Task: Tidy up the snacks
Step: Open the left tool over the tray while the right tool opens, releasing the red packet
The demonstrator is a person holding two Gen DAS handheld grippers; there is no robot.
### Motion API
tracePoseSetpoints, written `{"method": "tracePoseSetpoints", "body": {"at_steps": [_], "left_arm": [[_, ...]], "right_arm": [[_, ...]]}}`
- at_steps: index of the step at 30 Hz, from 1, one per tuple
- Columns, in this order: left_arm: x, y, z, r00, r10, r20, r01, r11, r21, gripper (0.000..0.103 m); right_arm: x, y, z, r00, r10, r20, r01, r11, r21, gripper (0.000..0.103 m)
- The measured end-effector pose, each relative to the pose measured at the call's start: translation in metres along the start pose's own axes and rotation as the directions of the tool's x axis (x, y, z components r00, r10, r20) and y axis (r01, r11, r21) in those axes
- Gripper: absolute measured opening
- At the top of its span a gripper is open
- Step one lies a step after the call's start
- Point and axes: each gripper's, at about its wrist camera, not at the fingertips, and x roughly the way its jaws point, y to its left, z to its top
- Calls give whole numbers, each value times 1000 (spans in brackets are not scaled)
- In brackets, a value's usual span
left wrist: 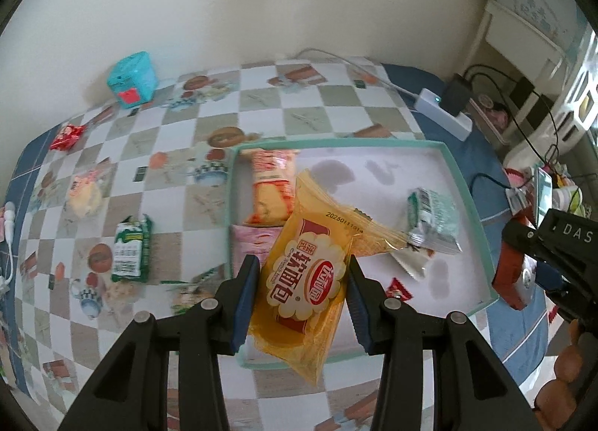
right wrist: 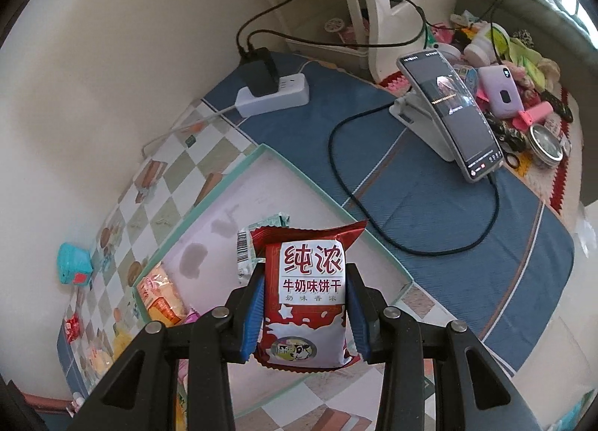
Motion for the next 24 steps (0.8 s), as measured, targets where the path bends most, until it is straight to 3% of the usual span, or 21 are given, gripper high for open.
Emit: {"method": "tracePoseSetpoints", "body": {"at_steps": [24], "left_arm": [[42,-29,-5,997,1,-80,3,999,46,47]], "right_arm": [[32,-11,1,994,-81,-71,82,997,10,43]]}}
